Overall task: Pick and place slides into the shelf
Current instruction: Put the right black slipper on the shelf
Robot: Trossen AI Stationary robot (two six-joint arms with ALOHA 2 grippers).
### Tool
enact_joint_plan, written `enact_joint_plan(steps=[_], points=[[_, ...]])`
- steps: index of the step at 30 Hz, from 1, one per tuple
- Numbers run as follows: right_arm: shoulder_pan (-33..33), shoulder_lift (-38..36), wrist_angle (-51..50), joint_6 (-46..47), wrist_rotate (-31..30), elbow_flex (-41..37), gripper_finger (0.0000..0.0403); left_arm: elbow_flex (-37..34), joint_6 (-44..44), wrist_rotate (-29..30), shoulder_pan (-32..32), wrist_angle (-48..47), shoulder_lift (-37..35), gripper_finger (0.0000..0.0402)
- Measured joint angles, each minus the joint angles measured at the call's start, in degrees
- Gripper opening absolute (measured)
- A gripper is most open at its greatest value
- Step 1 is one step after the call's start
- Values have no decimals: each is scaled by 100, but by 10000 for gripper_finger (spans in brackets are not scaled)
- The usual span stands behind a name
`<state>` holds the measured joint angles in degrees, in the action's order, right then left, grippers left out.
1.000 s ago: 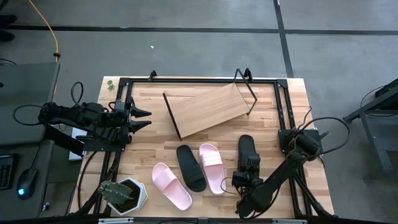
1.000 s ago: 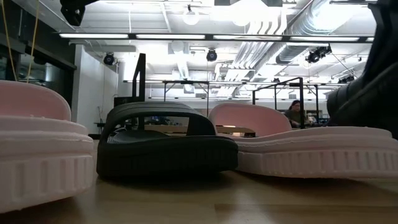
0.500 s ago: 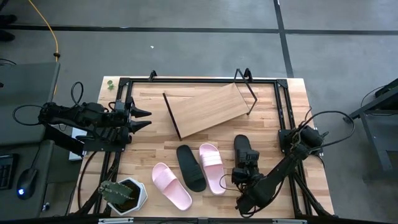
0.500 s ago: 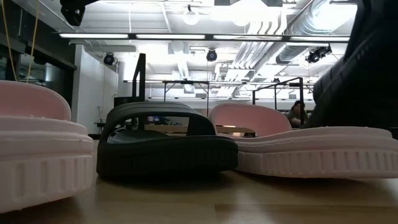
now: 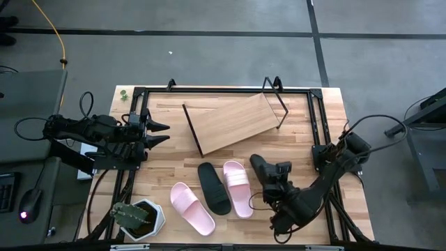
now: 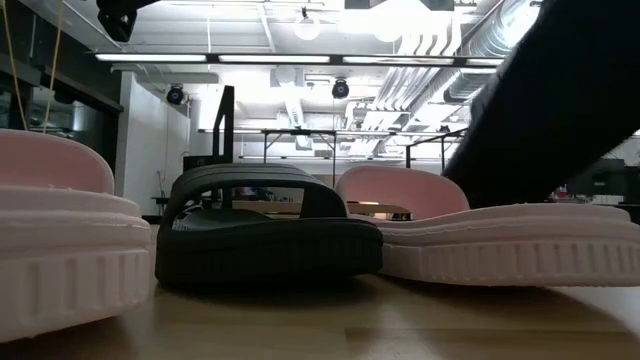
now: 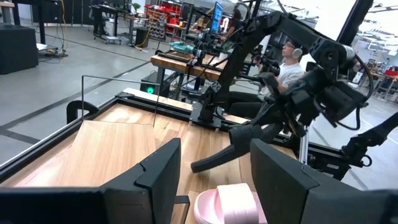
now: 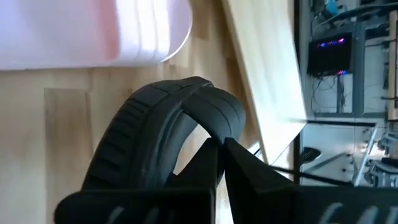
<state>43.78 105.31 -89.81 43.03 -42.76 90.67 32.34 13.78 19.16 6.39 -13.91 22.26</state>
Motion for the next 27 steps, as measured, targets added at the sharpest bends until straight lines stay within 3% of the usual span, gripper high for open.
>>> enact_joint_plan(steps=[11,27], points=[[-479,-337,-16,-1016,-597,0,0,0,0,0,0,-3,0,177],[-756,-1209,-28,-1960,-2029,0,0,0,0,0,0,-59,2,177]])
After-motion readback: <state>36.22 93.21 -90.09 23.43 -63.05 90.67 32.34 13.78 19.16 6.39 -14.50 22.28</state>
